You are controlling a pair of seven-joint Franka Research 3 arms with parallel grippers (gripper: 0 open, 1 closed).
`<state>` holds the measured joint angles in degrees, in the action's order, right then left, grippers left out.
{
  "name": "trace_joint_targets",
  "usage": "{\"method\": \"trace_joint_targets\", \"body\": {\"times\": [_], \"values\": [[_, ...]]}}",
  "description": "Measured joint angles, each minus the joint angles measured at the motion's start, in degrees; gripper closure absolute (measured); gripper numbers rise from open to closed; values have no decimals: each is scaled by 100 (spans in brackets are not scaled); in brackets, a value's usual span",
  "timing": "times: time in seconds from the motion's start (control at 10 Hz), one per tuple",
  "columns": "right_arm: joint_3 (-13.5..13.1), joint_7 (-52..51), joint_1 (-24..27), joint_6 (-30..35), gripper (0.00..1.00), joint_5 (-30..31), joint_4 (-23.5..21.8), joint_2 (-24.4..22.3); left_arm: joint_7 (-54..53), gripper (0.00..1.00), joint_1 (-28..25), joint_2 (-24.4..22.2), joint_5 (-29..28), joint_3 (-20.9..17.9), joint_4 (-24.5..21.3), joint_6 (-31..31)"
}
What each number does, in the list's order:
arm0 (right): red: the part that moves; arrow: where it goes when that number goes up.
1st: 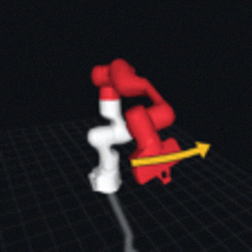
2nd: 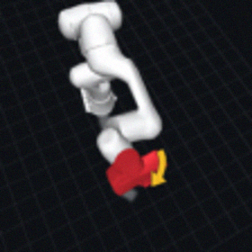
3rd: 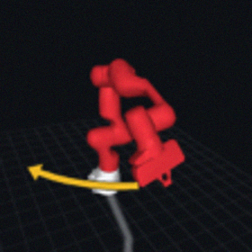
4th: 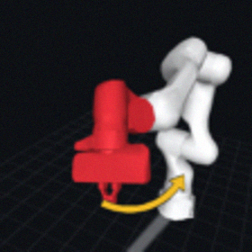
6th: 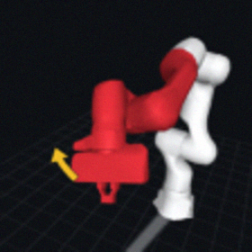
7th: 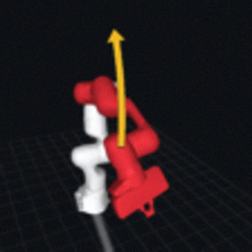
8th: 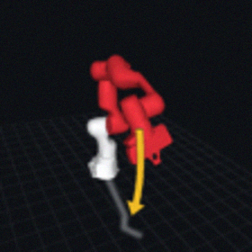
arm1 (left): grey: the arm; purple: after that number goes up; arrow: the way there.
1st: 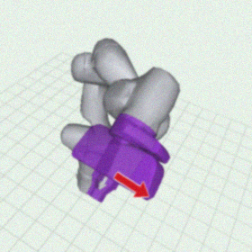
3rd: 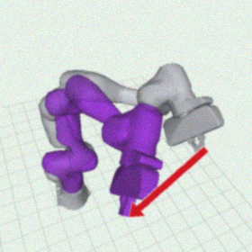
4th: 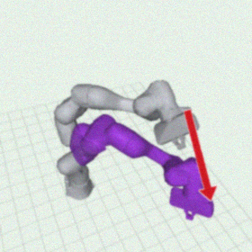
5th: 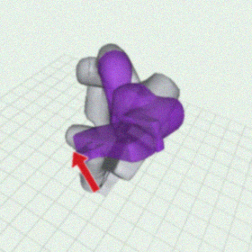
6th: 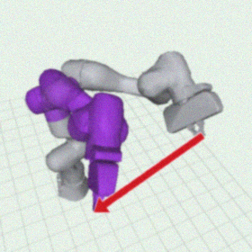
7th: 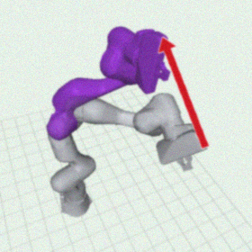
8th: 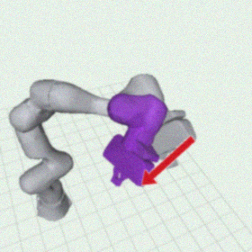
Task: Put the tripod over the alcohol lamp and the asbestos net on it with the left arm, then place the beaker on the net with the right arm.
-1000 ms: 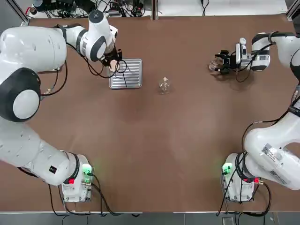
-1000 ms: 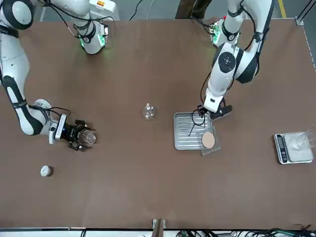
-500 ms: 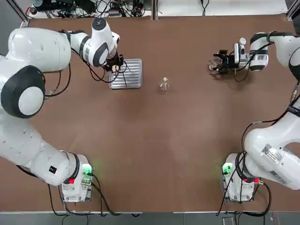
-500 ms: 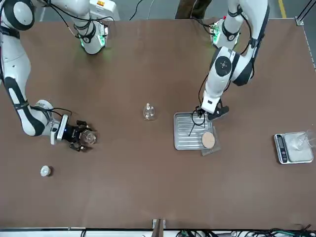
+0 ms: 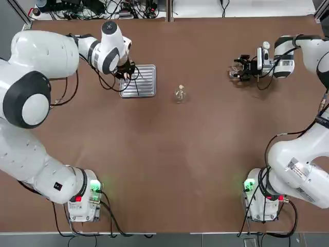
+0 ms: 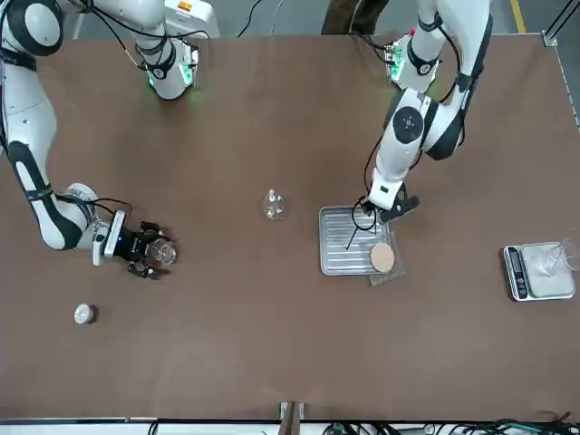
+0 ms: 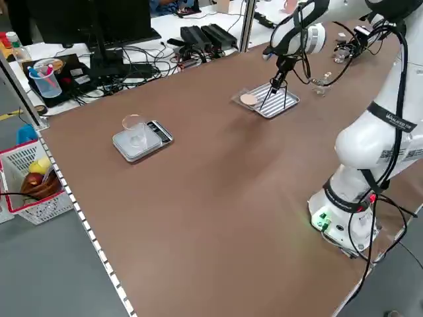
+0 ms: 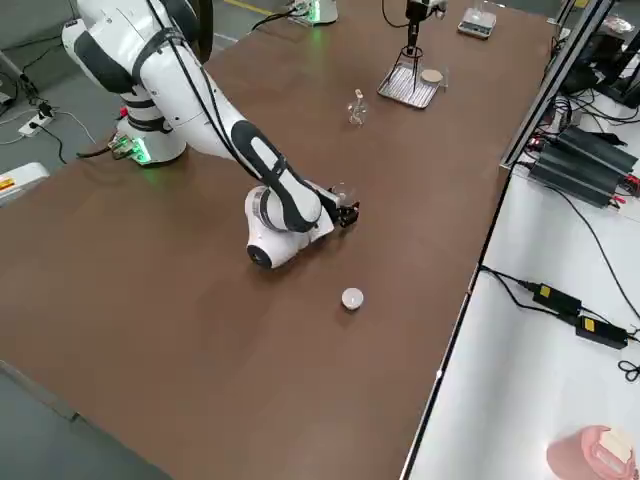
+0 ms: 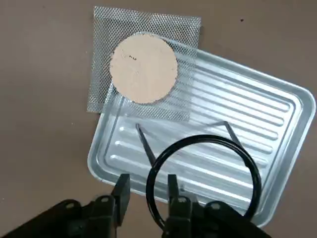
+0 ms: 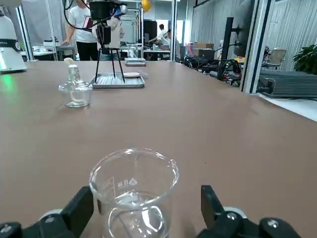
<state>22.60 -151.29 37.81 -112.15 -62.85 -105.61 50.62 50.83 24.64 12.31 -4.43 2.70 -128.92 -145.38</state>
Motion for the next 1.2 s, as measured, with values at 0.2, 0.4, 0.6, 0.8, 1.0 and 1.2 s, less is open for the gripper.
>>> {"method": "trace_joint_targets", "body": {"times": [0.2,0.4,0.6,0.8,1.0,1.2], "values": [[0,-2,0,-2,6,-1,0,0,-2,80,-7,4,0,-2,21,-12],[0,-4,0,-5,7,-2,2,0,-4,86,-7,5,0,-2,51,-14],[0,-5,1,-7,8,-3,2,0,-4,89,-11,5,0,-3,57,-14],[-1,-6,4,-10,8,-3,5,0,-4,92,-9,9,0,-2,68,-14],[-2,-6,6,-12,8,-4,6,0,-4,92,-4,16,0,0,98,-13],[-4,-7,10,-15,8,-4,6,0,-4,92,-4,17,0,0,195,127]]}}
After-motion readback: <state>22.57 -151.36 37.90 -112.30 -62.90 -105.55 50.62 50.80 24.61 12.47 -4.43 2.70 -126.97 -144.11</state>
